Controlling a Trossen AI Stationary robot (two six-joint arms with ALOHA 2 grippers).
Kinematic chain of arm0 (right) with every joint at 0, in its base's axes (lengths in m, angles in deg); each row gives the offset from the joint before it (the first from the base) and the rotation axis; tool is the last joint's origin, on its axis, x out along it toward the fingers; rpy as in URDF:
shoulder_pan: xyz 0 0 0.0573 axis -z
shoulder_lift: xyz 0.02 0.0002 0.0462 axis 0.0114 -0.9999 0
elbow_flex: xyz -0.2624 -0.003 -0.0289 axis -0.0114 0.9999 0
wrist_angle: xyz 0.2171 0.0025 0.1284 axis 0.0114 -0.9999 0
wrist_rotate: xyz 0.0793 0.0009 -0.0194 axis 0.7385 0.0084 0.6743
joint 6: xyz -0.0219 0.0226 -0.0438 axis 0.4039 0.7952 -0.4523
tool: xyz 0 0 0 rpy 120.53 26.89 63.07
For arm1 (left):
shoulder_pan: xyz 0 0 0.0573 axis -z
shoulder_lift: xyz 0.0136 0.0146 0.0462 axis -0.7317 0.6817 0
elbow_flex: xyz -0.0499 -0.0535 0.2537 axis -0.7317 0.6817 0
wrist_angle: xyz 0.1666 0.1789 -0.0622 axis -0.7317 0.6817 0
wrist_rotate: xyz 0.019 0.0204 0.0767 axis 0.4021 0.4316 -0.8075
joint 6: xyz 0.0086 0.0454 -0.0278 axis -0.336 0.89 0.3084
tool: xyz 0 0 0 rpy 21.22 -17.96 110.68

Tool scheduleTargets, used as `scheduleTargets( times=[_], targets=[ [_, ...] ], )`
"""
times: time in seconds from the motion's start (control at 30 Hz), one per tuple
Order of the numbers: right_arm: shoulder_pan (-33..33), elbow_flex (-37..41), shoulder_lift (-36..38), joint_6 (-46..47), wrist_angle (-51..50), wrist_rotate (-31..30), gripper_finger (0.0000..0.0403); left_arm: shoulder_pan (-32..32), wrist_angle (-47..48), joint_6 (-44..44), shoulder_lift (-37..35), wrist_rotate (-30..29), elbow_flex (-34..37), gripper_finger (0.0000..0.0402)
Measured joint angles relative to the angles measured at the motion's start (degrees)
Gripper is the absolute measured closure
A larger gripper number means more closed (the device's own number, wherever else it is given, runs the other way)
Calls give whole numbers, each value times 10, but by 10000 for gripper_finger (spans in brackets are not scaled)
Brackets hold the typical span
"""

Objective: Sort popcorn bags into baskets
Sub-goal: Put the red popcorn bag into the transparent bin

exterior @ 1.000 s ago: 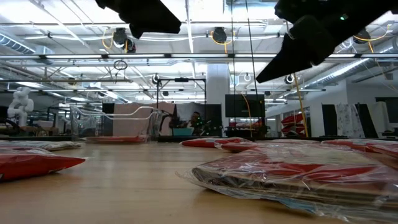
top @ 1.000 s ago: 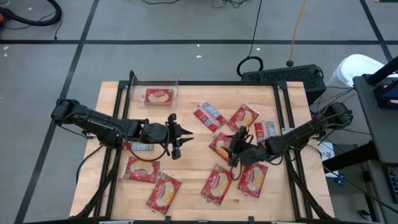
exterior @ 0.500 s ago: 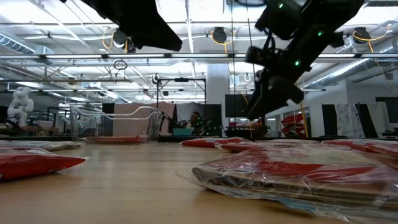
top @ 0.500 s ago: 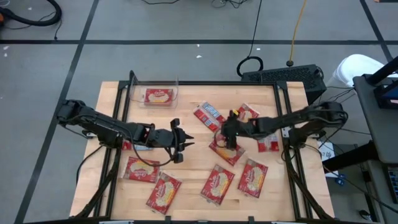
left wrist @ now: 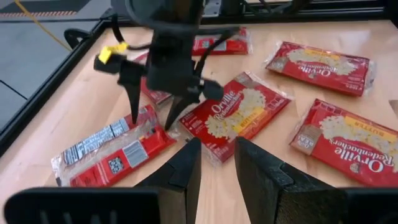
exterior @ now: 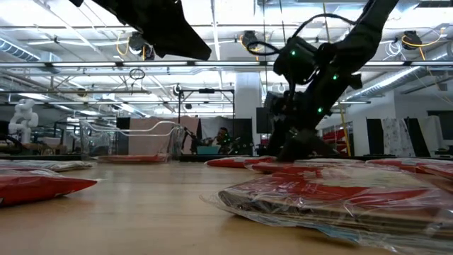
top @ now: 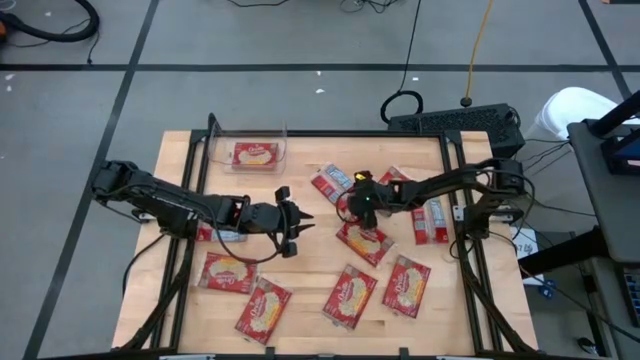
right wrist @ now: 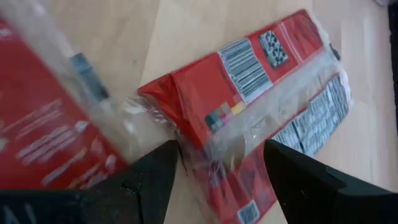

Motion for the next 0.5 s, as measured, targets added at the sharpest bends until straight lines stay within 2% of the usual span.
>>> scheduleTargets(
  times=[0.1,0.17,0.4,0.5],
  targets=[
    [4,-1,-23,-13,36,2,184,-5,-3,4,0,0,0,298],
    [4,-1,-33,-25,56,13,212,-9,-3,9,0,0,0,298],
    [5,0,-41,-23,84,32,378,-34,-2,12,0,-1,0,298],
    [4,2,-28,-1,86,29,391,-43,-1,12,0,-1,0,298]
  ],
)
